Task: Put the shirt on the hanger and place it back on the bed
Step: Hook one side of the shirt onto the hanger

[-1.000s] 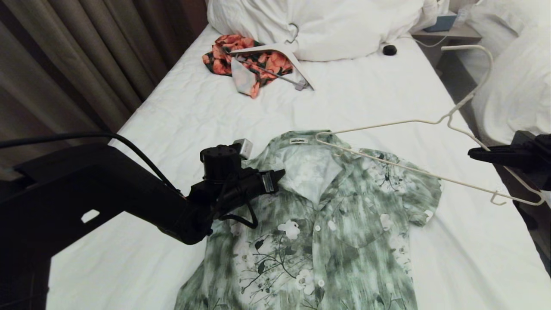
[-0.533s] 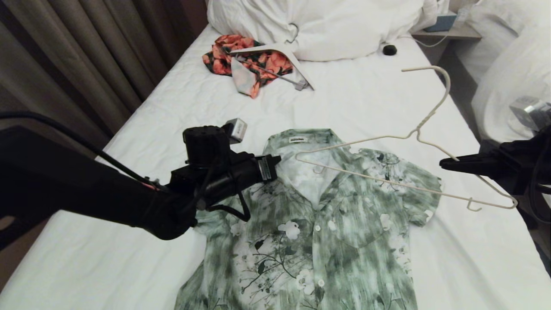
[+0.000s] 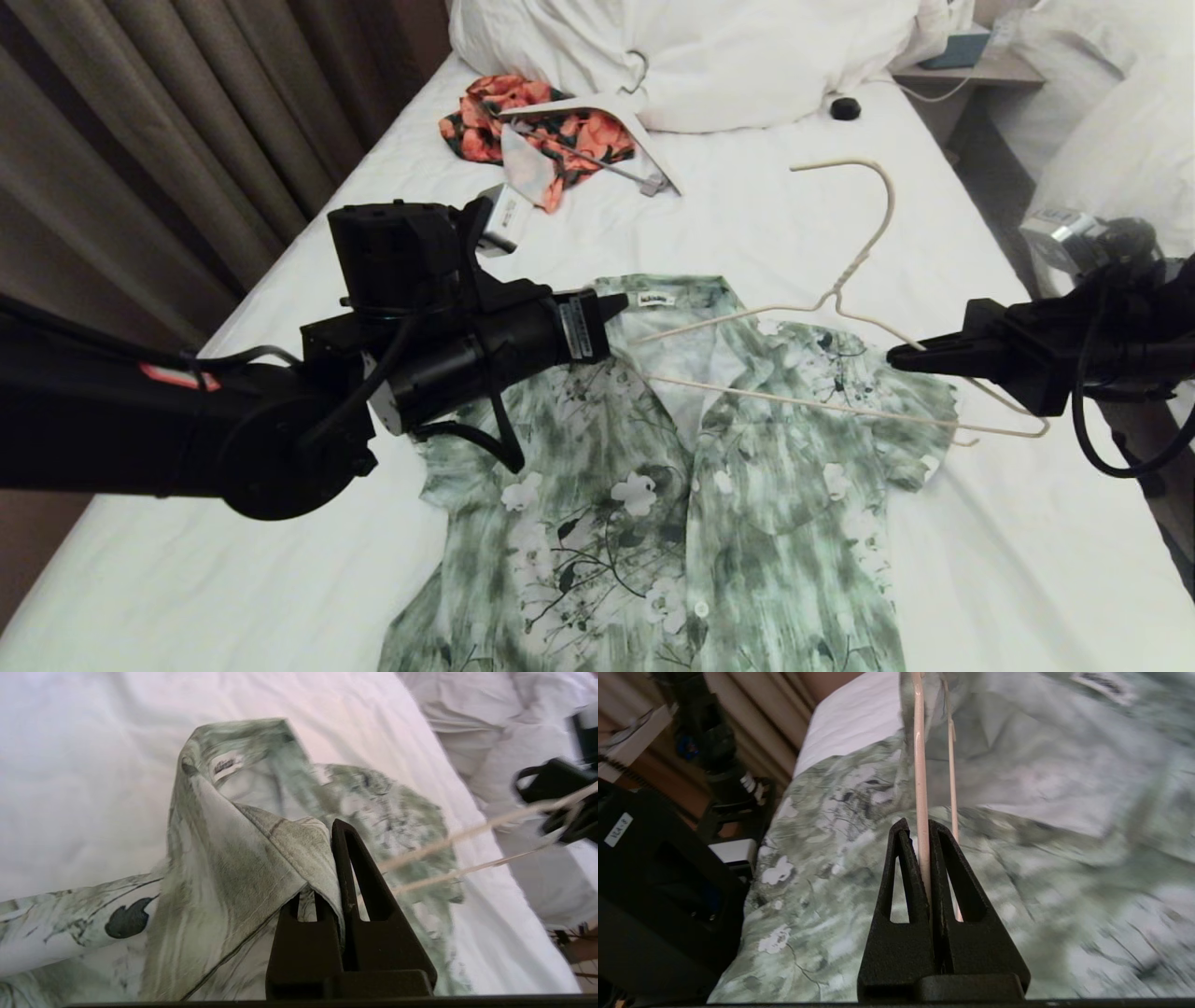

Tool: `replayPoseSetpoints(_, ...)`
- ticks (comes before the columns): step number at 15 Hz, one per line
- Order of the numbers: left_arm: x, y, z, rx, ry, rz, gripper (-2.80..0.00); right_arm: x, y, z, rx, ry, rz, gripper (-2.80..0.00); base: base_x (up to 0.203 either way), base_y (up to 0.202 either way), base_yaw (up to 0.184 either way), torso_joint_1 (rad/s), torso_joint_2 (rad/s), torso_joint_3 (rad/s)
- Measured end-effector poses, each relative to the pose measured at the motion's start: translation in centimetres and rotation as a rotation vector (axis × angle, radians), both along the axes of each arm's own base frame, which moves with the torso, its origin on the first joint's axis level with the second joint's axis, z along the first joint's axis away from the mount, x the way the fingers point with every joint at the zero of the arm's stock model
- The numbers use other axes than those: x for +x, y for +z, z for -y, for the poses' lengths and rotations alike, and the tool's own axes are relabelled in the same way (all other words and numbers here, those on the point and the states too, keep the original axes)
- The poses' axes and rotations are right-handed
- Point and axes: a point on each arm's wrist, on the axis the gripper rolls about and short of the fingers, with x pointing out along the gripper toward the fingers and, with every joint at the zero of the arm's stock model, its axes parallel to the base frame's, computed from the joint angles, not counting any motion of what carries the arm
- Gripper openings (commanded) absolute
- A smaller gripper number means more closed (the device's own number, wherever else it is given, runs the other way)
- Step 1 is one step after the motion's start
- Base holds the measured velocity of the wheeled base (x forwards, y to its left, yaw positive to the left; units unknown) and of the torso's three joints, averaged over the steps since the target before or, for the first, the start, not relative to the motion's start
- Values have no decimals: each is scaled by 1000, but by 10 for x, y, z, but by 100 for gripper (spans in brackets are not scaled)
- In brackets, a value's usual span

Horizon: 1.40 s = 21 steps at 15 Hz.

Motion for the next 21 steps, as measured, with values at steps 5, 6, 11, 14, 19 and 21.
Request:
replayPoseSetpoints(5,-21,25,33,2,-63,25,-280,3,0,-18,-13,45,18,-280,0,0,0,0,0,0)
replayPoseSetpoints(6,-28,30,42,1,-82,27,-280,3,1,-18,-13,45,27,-280,0,0,0,0,0,0)
replayPoseSetpoints(11,-70,38,97,40,-198,47,-280,-4,6,-16,-1,51,70,-280,0,0,0,0,0,0)
replayPoseSetpoints(14,-77,23,118,72,-226,35,-280,-4,8,-11,25,59,95,-280,0,0,0,0,0,0)
replayPoseSetpoints(19,-82,8,156,101,-271,49,-280,-5,6,-6,39,56,90,-280,0,0,0,0,0,0)
replayPoseSetpoints(21,-87,4,166,122,-275,63,-280,-5,4,-3,39,46,85,-280,0,0,0,0,0,0)
